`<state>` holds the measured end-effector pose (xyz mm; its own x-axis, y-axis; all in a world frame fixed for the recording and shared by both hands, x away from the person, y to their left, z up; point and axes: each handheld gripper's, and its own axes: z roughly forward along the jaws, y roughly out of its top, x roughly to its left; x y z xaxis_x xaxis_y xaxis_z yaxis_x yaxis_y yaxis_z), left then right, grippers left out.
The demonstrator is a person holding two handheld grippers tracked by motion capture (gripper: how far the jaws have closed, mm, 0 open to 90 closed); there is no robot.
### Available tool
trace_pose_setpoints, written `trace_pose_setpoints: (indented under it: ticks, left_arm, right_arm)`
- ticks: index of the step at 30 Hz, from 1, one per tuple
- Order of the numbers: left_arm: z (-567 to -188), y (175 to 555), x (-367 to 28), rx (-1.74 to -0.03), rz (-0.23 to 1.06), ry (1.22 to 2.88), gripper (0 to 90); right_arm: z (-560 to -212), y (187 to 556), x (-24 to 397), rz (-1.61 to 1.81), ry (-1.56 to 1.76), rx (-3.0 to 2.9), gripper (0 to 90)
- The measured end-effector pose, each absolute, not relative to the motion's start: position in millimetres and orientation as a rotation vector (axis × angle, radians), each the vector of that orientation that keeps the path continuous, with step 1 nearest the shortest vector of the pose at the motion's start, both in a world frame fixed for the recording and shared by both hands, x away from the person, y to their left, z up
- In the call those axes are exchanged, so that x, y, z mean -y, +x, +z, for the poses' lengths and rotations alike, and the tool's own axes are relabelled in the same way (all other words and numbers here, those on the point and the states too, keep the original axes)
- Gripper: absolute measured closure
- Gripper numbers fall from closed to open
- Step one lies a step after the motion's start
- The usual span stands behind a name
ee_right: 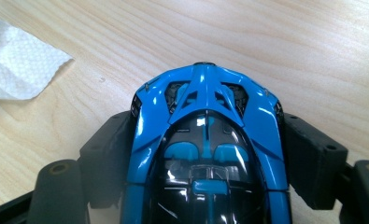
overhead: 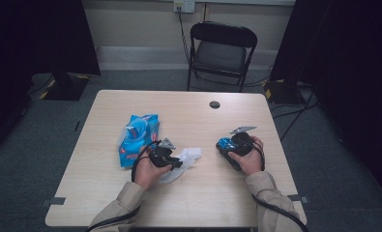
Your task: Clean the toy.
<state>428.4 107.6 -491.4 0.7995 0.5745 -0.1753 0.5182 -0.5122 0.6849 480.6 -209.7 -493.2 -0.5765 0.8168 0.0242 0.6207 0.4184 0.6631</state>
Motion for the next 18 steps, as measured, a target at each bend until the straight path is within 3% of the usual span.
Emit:
trace_pose_setpoints:
  ticks: [5,7,11,18]
  left_arm:
    - [-491,428,-106,-0.790,0.138,2.230,67.8]
    - [-490,429,-106,-0.788,0.161,2.214,55.4]
    - [-486,429,-106,-0.774,0.179,2.195,40.5]
    - [-475,427,-109,-0.773,0.183,2.166,29.6]
  right_arm:
    - [-494,481,211,0.914,1.256,-2.377,23.8]
    - [-494,481,212,0.927,1.242,-2.380,22.9]
    - [-493,482,215,0.920,1.251,-2.389,18.3]
    - [-483,480,218,0.945,1.236,-2.370,17.1]
